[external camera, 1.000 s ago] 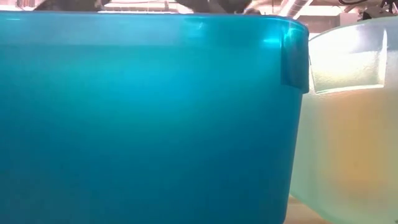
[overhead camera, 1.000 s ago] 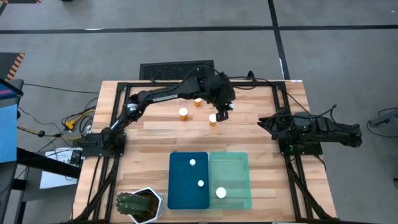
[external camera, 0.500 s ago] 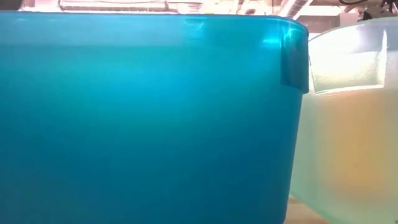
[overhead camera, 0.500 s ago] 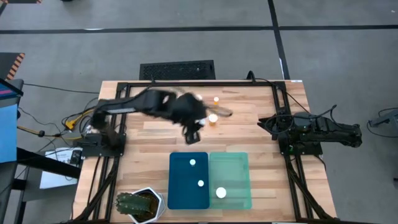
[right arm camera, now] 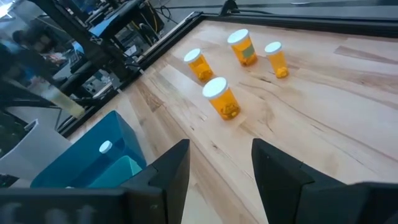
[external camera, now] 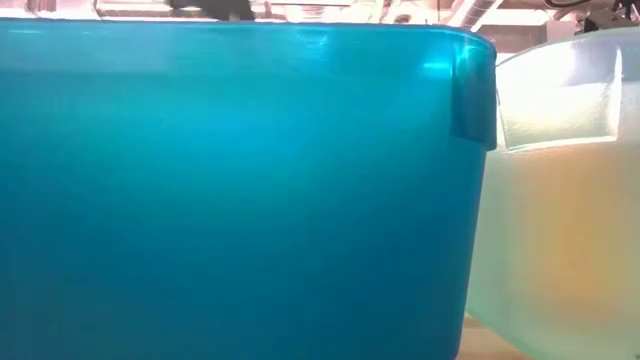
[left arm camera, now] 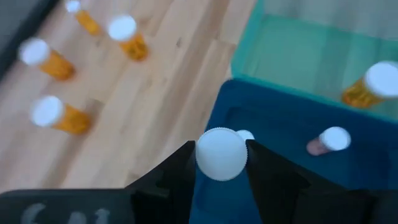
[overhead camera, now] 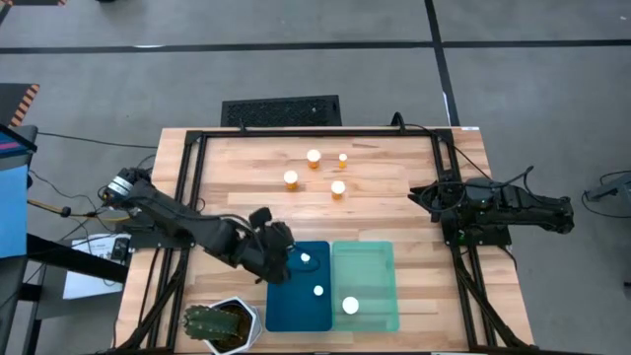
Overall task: Pick and place medicine bottles into bin by pill shape (circle, oval)
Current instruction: Put the small yellow pill bottle into the blue bin
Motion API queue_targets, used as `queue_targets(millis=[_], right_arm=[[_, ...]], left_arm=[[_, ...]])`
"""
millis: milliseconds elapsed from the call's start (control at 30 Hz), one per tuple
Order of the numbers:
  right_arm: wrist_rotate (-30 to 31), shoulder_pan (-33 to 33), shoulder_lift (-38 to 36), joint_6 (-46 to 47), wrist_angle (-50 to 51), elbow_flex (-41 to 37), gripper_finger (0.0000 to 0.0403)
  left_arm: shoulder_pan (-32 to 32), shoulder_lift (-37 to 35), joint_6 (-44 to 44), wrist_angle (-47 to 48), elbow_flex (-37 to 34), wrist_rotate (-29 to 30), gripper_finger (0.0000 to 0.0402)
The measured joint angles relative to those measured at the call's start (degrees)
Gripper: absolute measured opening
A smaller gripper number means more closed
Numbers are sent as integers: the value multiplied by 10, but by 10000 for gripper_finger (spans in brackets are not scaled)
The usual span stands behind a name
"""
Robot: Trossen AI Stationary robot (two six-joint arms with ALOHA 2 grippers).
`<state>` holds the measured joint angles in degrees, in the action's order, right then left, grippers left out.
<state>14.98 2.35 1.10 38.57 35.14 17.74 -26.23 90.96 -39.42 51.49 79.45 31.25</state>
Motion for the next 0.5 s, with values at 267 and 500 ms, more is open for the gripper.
queue_targets(millis=[267,500], right_arm=[[0,0,0,0,0,0,183],[0,0,0,0,0,0,182]], left_arm=[[25,0,-45,-204,-187,-50,128],[30,0,-38,-257,-232,-60,128]])
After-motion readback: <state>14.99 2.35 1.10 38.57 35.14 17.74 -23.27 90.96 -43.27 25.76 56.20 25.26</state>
